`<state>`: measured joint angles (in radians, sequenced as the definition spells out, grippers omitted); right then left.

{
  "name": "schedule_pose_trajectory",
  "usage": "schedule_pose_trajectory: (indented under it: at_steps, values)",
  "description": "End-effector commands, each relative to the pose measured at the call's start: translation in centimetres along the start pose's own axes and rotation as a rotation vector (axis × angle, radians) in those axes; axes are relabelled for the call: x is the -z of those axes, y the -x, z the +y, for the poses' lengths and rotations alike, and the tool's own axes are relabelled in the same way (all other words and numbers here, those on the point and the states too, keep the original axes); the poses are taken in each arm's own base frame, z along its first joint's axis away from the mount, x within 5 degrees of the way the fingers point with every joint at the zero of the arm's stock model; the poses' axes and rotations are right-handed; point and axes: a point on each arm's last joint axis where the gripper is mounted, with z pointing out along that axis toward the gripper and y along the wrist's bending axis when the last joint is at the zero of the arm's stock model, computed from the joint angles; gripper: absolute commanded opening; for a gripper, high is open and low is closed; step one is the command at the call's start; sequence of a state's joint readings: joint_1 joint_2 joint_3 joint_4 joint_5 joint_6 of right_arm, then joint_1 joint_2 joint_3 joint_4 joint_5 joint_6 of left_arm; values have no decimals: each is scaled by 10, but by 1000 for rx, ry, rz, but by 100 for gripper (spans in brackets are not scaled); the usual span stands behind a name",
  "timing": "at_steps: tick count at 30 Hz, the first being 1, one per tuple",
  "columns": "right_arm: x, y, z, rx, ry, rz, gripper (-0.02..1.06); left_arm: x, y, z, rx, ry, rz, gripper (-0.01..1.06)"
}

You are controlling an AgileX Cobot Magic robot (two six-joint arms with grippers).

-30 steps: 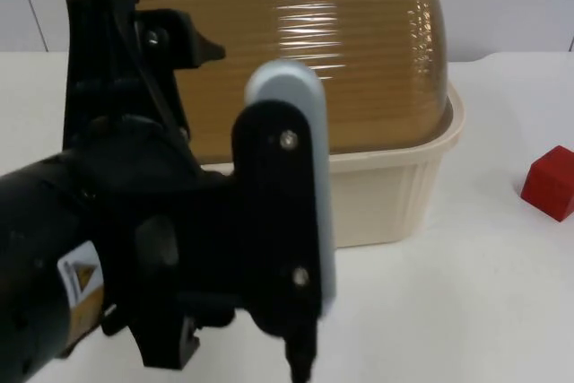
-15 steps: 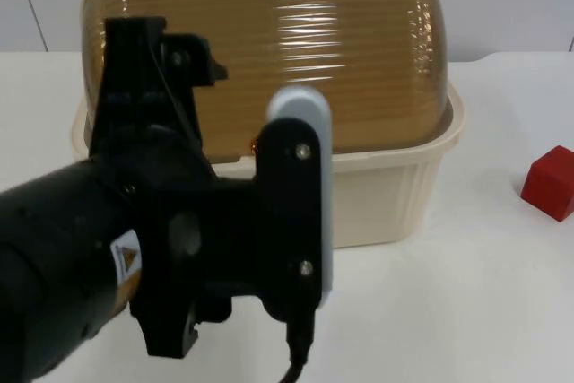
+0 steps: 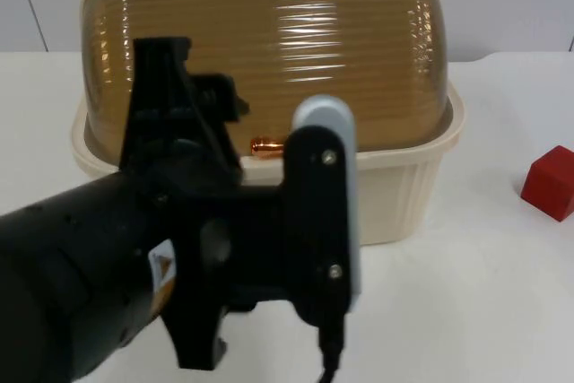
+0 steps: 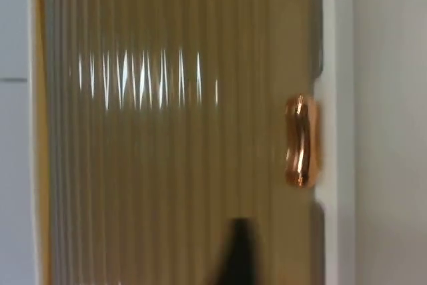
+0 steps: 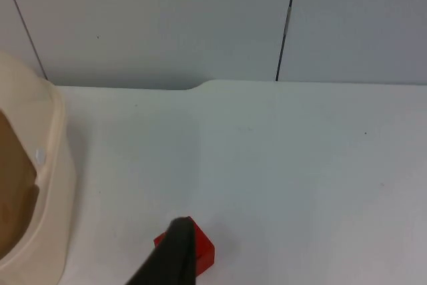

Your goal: Open the box lid with the left hand, place the block into the box with the right hand, then close the box lid with the left hand.

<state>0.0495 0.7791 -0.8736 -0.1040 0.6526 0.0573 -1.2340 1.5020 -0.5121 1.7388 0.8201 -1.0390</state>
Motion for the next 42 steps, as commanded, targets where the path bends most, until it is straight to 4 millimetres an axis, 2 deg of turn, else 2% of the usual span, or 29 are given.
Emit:
schedule_pose_trajectory:
  at_steps: [1, 3, 4, 5, 6, 8, 13, 17, 22, 28, 34, 38, 42]
  values:
    - [2, 4, -1, 8, -10, -31, 105, -1, 4, 1, 25, -11, -18, 52]
    - [2, 4, -1, 8, -10, -29, 105, -2, 8, 4, 59, -3, -23, 31]
    - [2, 4, -1, 8, -10, -29, 105, -2, 8, 4, 59, -3, -23, 31]
    - [2, 3, -1, 8, -10, -27, 105, -2, 8, 5, 77, 4, -18, 16]
    - [2, 3, -1, 8, -10, -27, 105, -4, 7, 4, 80, -6, -14, 8]
    - [2, 3, -1, 7, -9, -25, 105, -8, 4, 5, 97, -38, -12, 0]
    - [2, 3, -1, 7, -9, -25, 105, -18, -2, 14, 143, -43, 16, 0]
    - [2, 3, -1, 7, -9, -25, 105, -20, 3, 23, 169, -18, 10, 0]
    - [2, 3, -1, 7, -9, -25, 105, -19, 10, 17, 151, -104, -50, 0]
    - [2, 3, -1, 7, -9, -25, 105, -21, 8, 17, 143, -108, -46, 0]
    - [2, 4, -1, 7, -9, -31, 105, -31, -4, 22, 185, -148, -21, 0]
    - [2, 4, -1, 7, -8, -36, 105, -32, -2, 17, 183, -190, -43, 0]
    - [2, 4, -1, 7, -8, -36, 105, -41, 2, 11, 150, -209, -27, 0]
